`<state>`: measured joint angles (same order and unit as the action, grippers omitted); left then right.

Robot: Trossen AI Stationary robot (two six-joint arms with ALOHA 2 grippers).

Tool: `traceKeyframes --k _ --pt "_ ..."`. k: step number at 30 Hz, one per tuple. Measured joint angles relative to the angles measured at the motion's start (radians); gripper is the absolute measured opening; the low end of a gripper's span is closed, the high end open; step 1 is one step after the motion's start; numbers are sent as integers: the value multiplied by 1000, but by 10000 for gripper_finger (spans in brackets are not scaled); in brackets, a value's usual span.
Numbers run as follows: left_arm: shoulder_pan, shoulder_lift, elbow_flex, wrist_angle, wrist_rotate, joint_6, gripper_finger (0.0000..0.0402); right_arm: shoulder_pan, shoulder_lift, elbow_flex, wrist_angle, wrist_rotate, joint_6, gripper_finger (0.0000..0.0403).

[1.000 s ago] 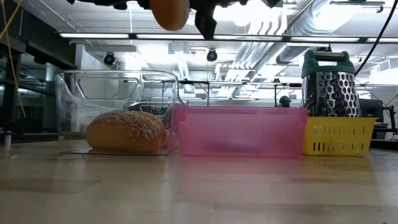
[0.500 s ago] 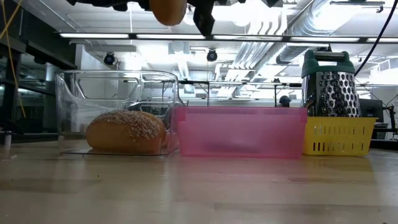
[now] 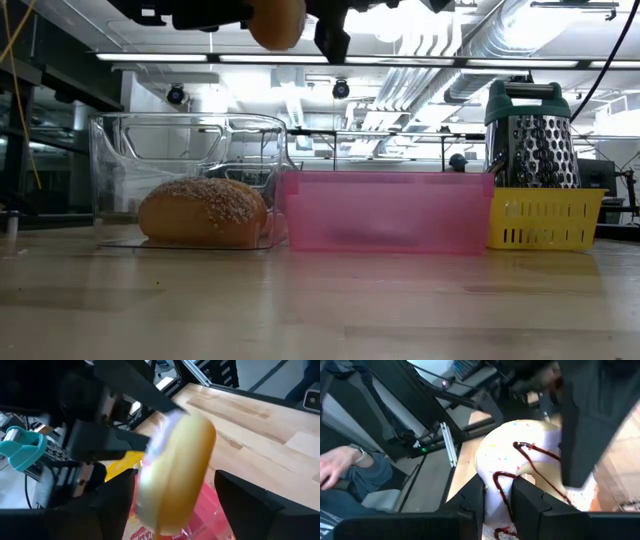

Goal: Pick & Place Food Item
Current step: Put the white donut into the transparent bin

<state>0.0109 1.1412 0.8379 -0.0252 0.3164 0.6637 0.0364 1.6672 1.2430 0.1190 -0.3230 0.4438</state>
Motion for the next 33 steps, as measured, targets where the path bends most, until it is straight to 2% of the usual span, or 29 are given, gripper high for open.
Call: traceKeyframes --k 25,33 --pt "0 0 0 19 27 -9 255 0 0 0 -64 44 34 70" --pt "0 0 0 19 28 -9 207 0 0 0 -64 36 34 70"
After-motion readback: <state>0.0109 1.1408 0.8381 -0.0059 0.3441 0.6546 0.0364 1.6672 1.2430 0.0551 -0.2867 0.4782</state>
